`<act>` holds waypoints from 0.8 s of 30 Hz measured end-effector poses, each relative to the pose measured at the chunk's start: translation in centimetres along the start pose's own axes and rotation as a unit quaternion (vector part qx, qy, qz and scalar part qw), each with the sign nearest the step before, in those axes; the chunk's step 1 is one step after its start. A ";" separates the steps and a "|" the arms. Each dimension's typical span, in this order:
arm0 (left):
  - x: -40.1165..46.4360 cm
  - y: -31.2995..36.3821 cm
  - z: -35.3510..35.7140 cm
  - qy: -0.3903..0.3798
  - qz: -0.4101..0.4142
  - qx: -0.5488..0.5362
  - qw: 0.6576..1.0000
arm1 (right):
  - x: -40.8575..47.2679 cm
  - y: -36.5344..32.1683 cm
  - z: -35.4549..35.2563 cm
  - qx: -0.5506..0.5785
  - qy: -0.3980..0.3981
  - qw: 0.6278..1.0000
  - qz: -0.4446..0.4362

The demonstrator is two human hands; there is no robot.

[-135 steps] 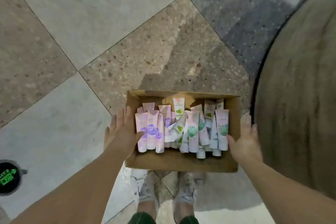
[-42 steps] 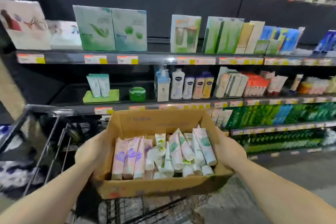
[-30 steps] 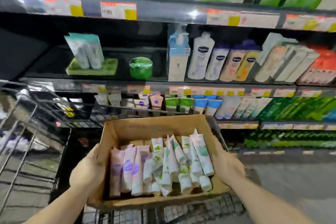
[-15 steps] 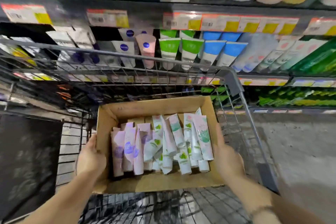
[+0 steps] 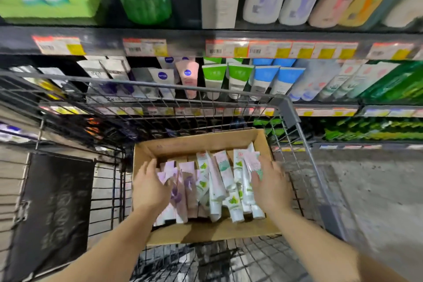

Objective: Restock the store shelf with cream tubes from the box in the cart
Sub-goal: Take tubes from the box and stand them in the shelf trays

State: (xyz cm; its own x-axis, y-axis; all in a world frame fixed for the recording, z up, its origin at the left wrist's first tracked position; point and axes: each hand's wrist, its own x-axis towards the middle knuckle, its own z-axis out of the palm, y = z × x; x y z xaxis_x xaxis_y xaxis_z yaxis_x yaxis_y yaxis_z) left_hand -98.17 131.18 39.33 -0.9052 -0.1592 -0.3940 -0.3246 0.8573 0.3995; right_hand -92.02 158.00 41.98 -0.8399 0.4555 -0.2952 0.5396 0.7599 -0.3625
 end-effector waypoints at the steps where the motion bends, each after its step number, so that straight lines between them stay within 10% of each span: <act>1: -0.4 1.5 0.3 -0.007 0.022 -0.010 1.000 | 0.4 -1.0 0.3 0.023 -0.025 0.999 -0.003; 11: -0.9 2.5 4.9 -0.091 0.073 -0.017 0.993 | -0.8 -5.2 6.8 -0.096 -0.181 0.979 0.000; 17: -0.4 2.8 4.2 -0.137 0.013 -0.127 0.982 | -0.2 -4.7 7.0 0.096 -0.191 0.974 0.076; 24: -0.6 3.5 3.0 -0.375 -0.118 -0.371 0.841 | -1.7 -4.9 4.7 0.349 -0.346 0.868 0.074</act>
State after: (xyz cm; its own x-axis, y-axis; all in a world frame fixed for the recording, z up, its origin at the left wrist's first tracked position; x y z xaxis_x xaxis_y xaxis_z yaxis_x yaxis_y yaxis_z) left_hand -97.88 135.74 38.46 -0.4547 0.3100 -0.8349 -0.8043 0.2597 0.5345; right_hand -92.95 151.35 40.11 -0.6522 -0.0463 -0.7567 0.7458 0.1398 -0.6514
